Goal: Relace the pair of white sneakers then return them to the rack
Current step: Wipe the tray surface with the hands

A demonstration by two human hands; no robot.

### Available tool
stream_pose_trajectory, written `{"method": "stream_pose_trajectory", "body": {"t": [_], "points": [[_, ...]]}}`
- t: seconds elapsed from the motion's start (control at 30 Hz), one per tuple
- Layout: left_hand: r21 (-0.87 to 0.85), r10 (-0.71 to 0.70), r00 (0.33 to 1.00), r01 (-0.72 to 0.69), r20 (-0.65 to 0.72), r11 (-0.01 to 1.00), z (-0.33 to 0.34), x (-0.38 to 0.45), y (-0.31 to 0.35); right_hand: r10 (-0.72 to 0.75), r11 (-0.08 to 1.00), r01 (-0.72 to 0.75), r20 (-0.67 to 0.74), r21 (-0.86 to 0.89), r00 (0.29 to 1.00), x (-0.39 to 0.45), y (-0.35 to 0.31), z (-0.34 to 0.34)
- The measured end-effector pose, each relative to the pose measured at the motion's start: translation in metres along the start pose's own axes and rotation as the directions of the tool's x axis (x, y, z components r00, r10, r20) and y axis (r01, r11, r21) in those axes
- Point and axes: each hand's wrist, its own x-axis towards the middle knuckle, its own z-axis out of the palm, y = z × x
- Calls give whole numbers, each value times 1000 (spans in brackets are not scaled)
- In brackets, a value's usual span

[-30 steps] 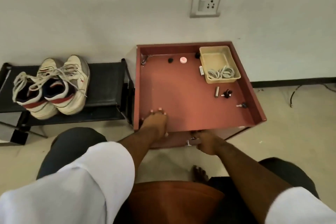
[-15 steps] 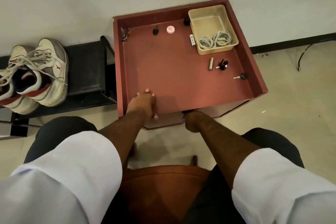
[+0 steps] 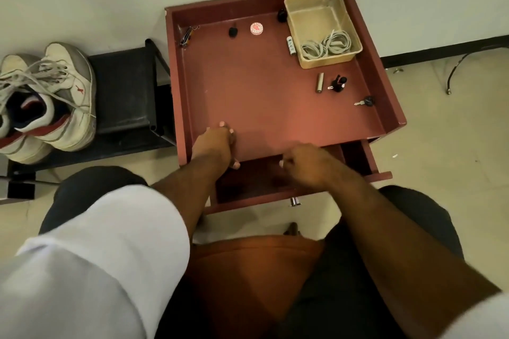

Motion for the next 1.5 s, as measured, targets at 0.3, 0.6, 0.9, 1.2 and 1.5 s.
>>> {"method": "stream_pose_trajectory", "body": {"t": [0.3, 0.6, 0.9, 1.2, 1.5], "points": [[17, 36, 999, -36, -37, 999, -3, -18, 4, 135, 990, -107, 450, -87, 883, 2, -4, 29], [56, 57, 996, -54, -69, 997, -7, -26, 7, 156, 987, -150, 552, -56, 819, 2, -2, 33], [131, 170, 981, -158, -92, 979, -33, 2, 14, -60, 829, 47, 5, 557, 998, 25, -17, -41], [-146, 346, 903, -389, -254, 910, -79, 76, 66, 291, 908, -26, -583, 419, 759, 71, 36, -111], [-399, 202, 905, -354, -375, 846, -48, 92, 172, 286, 937, -348, -487, -39, 825, 42, 116, -81]]}}
